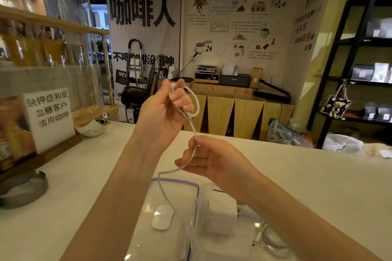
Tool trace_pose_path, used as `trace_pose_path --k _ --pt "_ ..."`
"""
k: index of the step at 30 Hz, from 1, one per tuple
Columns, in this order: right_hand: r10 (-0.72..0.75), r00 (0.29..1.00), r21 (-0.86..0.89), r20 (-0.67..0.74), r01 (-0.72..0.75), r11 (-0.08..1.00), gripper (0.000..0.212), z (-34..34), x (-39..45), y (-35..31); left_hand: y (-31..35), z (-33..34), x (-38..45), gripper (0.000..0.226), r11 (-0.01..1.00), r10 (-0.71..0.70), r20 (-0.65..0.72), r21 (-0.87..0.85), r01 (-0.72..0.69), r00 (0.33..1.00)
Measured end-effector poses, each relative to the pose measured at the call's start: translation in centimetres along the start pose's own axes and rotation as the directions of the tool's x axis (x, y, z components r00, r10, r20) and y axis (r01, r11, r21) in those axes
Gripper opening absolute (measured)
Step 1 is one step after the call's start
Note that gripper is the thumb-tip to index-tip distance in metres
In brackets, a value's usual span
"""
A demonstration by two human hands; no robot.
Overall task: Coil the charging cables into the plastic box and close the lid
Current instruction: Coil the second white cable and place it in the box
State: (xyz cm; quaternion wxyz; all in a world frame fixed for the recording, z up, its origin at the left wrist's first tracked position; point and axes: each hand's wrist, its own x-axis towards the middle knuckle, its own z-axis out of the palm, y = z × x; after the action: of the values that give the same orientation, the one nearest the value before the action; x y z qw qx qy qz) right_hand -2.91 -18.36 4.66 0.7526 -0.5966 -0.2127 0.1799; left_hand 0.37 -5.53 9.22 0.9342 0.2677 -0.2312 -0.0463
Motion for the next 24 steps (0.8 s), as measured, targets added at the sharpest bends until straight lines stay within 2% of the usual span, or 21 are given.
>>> trace_pose_path --k 3,5,8,10,11,12,14,15,16,17,19,21,24 --pt "0.046 0.996 0.042 0.074 -0.049 0.998 0.025 1.0 -0.5 0.2 1.3 -0.6 -0.1 0.041 0.998 0.038 -0.018 0.056 -0.037 0.999" --pt "0.022 0.993 0.087 0.118 -0.032 0.996 0.021 1.7 -1.1 -0.2 1.9 -1.0 -0.1 0.041 0.992 0.059 -0.063 0.118 -0.052 0.996" --pt "-0.001 0.982 0.155 0.19 -0.029 0.988 0.027 2.8 -2.0 -0.9 2.5 -1.5 0.0 0.038 0.945 0.155 -0.139 0.309 -0.106 0.978" --pt "0.005 0.981 0.152 0.196 -0.036 0.988 0.029 3.3 -2.3 -1.2 2.6 -1.5 -0.1 0.037 0.878 0.189 -0.127 0.465 -0.11 0.974" --pt "0.008 0.98 0.137 0.2 -0.036 0.99 0.029 3.5 -2.5 -1.4 2.4 -1.4 -0.3 0.036 0.808 0.218 -0.098 0.577 -0.123 0.971" --pt "0.012 0.978 0.111 0.207 -0.036 0.993 0.029 3.6 -2.6 -1.7 2.1 -1.3 -0.4 0.034 0.693 0.259 -0.048 0.705 -0.152 0.965" --pt "0.03 0.976 -0.016 0.215 -0.027 1.0 0.026 3.5 -3.2 -2.7 1.3 -1.1 -0.5 0.031 0.382 0.294 0.093 0.901 -0.206 0.951" --pt "0.04 0.98 -0.131 0.197 -0.014 0.991 0.024 3.4 -3.5 -3.3 1.0 -1.1 -0.6 0.03 0.257 0.258 0.137 0.945 -0.205 0.956" --pt "0.042 0.987 -0.266 0.157 0.001 0.964 0.022 3.2 -3.9 -4.0 0.7 -1.2 -0.6 0.03 0.182 0.184 0.153 0.965 -0.186 0.971" --pt "0.024 0.995 -0.398 0.1 0.018 0.917 0.02 2.9 -4.3 -4.7 0.5 -1.4 -0.6 0.031 0.138 0.093 0.152 0.977 -0.164 0.984" --pt "-0.104 0.994 -0.606 -0.015 0.074 0.792 0.017 1.8 -4.8 -5.8 0.2 -1.6 -0.7 0.035 0.086 -0.092 0.125 0.989 -0.117 0.988" --pt "-0.296 0.95 -0.748 -0.098 0.126 0.652 0.016 0.2 -5.0 -6.4 -0.4 -1.3 -0.8 0.04 0.115 -0.268 0.072 0.992 -0.042 0.961" --pt "-0.506 0.849 -0.841 -0.148 0.161 0.517 0.013 -2.1 -5.2 -6.4 -1.1 -0.6 -1.0 0.045 0.258 -0.496 0.062 0.963 0.079 0.866"
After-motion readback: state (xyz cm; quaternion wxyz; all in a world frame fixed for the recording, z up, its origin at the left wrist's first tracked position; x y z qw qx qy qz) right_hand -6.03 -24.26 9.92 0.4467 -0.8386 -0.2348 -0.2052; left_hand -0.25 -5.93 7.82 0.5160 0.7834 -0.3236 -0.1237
